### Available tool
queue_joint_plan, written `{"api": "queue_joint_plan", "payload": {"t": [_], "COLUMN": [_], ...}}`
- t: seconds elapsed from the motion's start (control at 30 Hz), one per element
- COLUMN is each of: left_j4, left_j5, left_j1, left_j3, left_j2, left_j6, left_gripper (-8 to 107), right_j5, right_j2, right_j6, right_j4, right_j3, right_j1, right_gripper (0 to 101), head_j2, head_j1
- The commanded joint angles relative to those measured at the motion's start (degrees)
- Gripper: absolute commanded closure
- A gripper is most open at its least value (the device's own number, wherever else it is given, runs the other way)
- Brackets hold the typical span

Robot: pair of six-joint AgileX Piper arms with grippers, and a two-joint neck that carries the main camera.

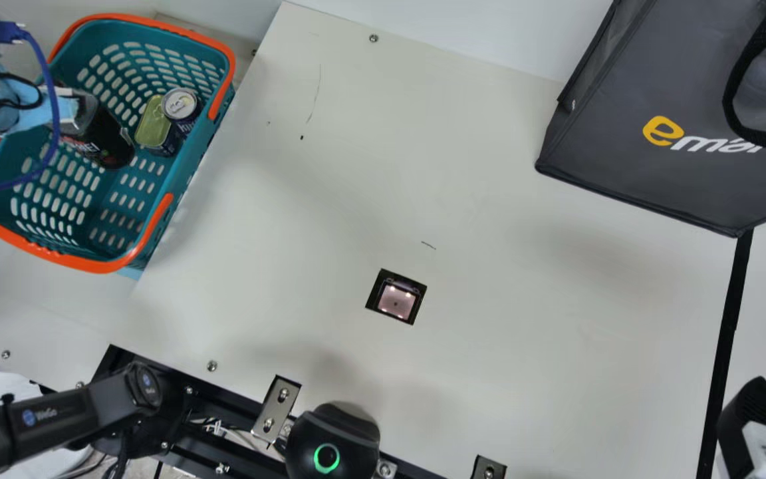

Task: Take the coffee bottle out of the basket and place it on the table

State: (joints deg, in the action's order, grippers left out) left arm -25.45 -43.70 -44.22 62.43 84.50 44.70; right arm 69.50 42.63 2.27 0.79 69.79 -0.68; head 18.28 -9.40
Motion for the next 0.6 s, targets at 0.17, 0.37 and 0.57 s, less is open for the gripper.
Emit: {"api": "queue_joint_plan", "payload": {"t": [0.17, 0.37, 0.57], "left_j4": [0.05, 0.30, 0.90], "left_j5": [-1.94, -3.67, -5.42], "left_j1": [0.76, 1.68, 2.95], "left_j3": [2.67, 4.97, 6.85], "left_j2": [-1.65, -3.33, -5.26], "left_j6": [-1.89, -3.70, -6.11], "left_gripper": [89, 89, 89], "right_j5": [0.00, 0.00, 0.00], "right_j2": [0.00, 0.00, 0.00], "right_j6": [0.00, 0.00, 0.00], "right_j4": [0.00, 0.00, 0.00], "right_j3": [0.00, 0.00, 0.00], "right_j1": [0.00, 0.00, 0.00], "right_gripper": [10, 10, 10], "head_j2": [0.14, 0.14, 0.14], "head_j1": [1.48, 1.48, 1.48]}}
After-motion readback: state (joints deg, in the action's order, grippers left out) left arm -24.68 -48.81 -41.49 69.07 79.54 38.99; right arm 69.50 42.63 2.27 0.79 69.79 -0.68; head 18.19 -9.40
